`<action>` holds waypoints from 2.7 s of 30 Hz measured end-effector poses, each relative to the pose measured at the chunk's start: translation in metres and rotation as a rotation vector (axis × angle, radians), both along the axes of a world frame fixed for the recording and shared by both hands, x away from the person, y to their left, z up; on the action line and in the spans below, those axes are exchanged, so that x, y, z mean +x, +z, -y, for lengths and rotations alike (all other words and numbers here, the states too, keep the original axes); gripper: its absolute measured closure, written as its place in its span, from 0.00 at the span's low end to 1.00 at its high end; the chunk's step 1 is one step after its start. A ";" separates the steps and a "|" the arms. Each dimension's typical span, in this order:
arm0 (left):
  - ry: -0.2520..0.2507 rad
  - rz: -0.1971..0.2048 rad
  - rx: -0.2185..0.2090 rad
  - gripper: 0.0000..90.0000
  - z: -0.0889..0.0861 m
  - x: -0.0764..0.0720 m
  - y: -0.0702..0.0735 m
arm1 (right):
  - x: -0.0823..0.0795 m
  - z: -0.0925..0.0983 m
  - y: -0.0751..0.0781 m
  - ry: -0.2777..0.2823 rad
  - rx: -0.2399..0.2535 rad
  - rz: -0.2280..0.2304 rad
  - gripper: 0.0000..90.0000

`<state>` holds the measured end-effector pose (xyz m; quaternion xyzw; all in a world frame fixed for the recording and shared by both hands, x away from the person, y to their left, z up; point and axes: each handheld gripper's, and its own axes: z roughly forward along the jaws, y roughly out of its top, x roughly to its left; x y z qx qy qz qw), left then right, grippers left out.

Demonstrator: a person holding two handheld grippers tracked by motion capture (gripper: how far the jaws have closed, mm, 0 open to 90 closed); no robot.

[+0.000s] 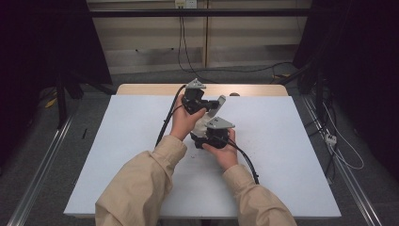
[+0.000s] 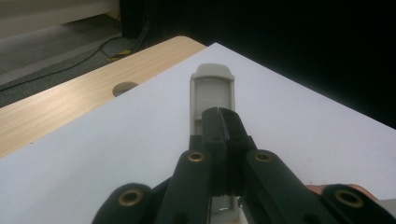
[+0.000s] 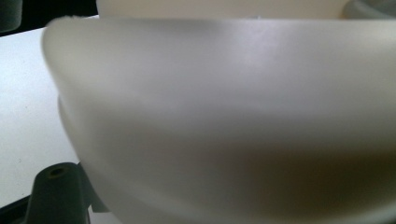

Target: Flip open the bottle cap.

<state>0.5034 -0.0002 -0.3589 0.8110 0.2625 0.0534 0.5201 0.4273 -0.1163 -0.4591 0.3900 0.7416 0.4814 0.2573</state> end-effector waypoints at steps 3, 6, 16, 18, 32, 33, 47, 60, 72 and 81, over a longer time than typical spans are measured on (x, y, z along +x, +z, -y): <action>-0.002 0.002 0.000 1.00 0.000 0.001 0.000 | 0.000 0.000 0.000 0.001 -0.002 0.000 0.20; -0.005 0.001 0.003 1.00 0.001 0.001 -0.001 | 0.000 0.000 0.000 0.001 -0.003 0.001 0.20; -0.013 -0.003 0.003 1.00 0.005 0.003 -0.005 | 0.000 0.000 0.000 0.003 -0.004 0.002 0.20; -0.015 0.000 0.010 1.00 0.006 0.003 -0.005 | 0.000 0.000 0.000 0.003 -0.005 0.001 0.20; -0.025 -0.006 0.013 1.00 0.008 0.006 -0.011 | 0.000 0.000 -0.001 0.005 -0.004 0.002 0.20; -0.027 -0.007 0.013 1.00 0.008 0.006 -0.011 | 0.000 0.000 -0.001 0.005 -0.004 0.002 0.20; -0.048 -0.024 0.015 1.00 0.007 0.007 -0.013 | 0.000 0.001 -0.002 0.001 -0.010 -0.001 0.20; -0.032 -0.016 0.009 0.93 0.001 0.005 -0.007 | 0.000 -0.001 -0.001 0.001 -0.040 0.003 0.19; 0.009 -0.024 -0.019 0.61 -0.016 -0.002 -0.001 | -0.002 0.002 0.002 -0.033 -0.028 -0.027 0.11; 0.022 -0.028 -0.021 0.42 -0.033 -0.011 0.005 | -0.006 0.003 0.005 -0.010 -0.033 -0.078 0.09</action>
